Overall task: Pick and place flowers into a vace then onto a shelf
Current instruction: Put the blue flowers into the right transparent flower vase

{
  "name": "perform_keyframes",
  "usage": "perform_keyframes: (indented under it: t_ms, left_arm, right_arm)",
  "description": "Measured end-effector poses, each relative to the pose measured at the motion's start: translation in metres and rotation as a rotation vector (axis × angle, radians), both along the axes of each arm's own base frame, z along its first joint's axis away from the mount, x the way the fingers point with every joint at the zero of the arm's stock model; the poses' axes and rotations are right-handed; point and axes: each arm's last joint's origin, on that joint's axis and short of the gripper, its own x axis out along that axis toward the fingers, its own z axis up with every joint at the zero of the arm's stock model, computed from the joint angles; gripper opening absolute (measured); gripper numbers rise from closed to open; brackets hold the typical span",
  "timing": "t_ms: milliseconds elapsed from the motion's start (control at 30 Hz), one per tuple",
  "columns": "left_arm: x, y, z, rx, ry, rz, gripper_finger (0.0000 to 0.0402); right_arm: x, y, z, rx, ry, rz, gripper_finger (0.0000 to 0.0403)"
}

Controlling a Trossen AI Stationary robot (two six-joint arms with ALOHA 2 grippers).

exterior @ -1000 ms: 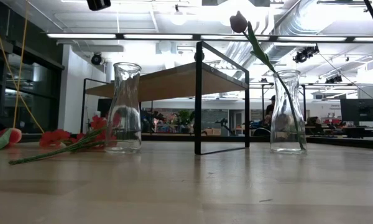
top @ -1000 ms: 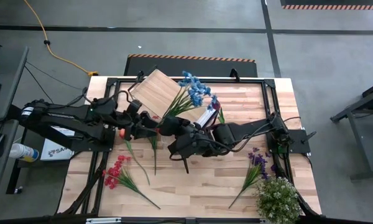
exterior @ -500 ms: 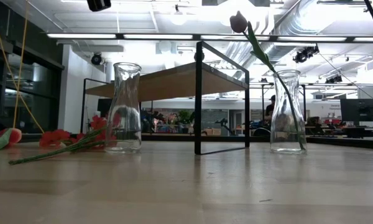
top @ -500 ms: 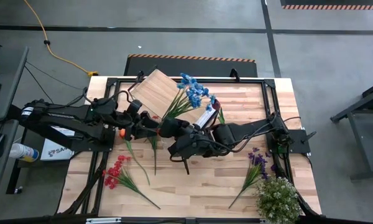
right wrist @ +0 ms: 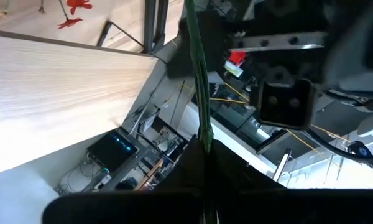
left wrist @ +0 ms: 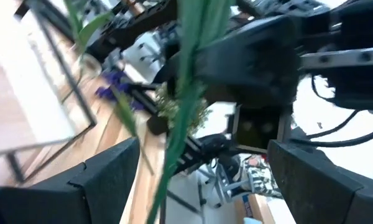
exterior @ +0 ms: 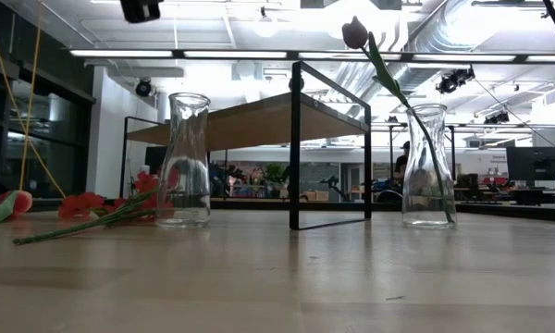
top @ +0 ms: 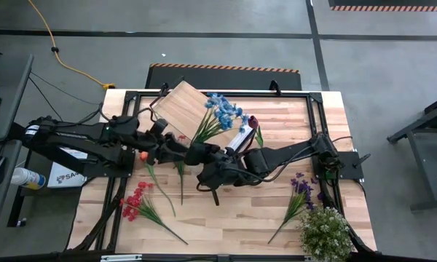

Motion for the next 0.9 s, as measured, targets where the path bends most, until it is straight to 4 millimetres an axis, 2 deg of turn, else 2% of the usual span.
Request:
perform_keyframes:
  t_ms: [267,367,767,900]
  left_arm:
    - [0.005,-0.001,-0.009,-0.025,0.087,-0.027,0.0385]
    - [0.009,-0.002,-0.013,-0.027,0.114,-0.049,0.037]
    - [0.011,-0.003,-0.014,-0.028,0.119,-0.048,0.0207]
    - [0.007,-0.002,-0.011,-0.027,0.097,-0.045,0.0166]
  right_arm:
    - [0.001,0.0,0.0,0.002,-0.01,0.001,0.0]
    - [0.001,0.0,0.0,0.001,-0.008,0.002,0.0]
    - [0.001,0.0,0.0,0.0,-0.008,0.001,0.0]
    - [0.001,0.0,0.0,0.0,-0.008,0.001,0.0]
